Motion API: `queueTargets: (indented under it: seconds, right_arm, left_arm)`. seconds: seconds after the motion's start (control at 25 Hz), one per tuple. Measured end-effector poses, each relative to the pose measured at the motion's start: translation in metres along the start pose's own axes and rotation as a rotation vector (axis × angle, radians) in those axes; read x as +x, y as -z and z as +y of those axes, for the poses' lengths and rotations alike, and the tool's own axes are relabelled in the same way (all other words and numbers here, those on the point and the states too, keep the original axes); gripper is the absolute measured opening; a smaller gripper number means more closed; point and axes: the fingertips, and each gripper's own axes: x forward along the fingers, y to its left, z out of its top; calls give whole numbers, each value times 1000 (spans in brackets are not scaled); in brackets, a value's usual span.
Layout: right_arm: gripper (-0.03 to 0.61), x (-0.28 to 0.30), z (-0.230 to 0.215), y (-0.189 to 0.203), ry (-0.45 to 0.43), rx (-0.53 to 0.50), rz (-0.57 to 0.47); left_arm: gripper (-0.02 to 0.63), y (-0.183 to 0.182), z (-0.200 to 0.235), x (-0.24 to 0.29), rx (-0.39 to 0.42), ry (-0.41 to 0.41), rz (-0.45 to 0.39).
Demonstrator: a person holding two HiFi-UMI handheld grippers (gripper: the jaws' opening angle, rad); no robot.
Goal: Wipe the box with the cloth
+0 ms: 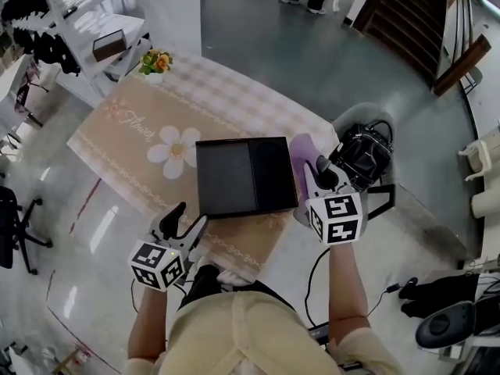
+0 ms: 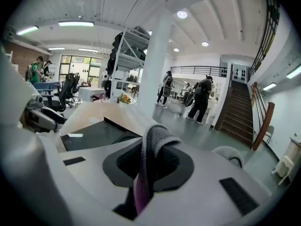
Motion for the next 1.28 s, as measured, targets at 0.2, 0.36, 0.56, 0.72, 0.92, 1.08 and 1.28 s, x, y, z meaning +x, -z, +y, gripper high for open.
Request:
queueTargets:
  seconds: [0.2,0.36,0.56,0.72,0.92,1.08,1.28]
  right_arm:
    - [55,30,7,1,44,-79,47]
    - [55,48,21,8,25,-127,89]
    - [55,61,55,7,-84,-117,91]
    - [55,70,83,8,-158,-108,104]
    - [55,73,113,4,-235,-112,95]
    - [55,75,130,2,-278,-119,90]
    - [55,75,152,1,-327,-144,96]
  left_arm:
    - [255,0,2,-7,-1,-24,-10]
    - [255,3,-2,-11,-9,-29,-11]
    - [255,11,1,-16,-22,-53,-4]
    - [255,15,0,-18,-30,-58,0]
    - [255,13,0,-17,-31,-62,-7]
    - [255,10,3,-17,-28,-69,-18]
    - [255,10,7,-20,-23,-84,-17]
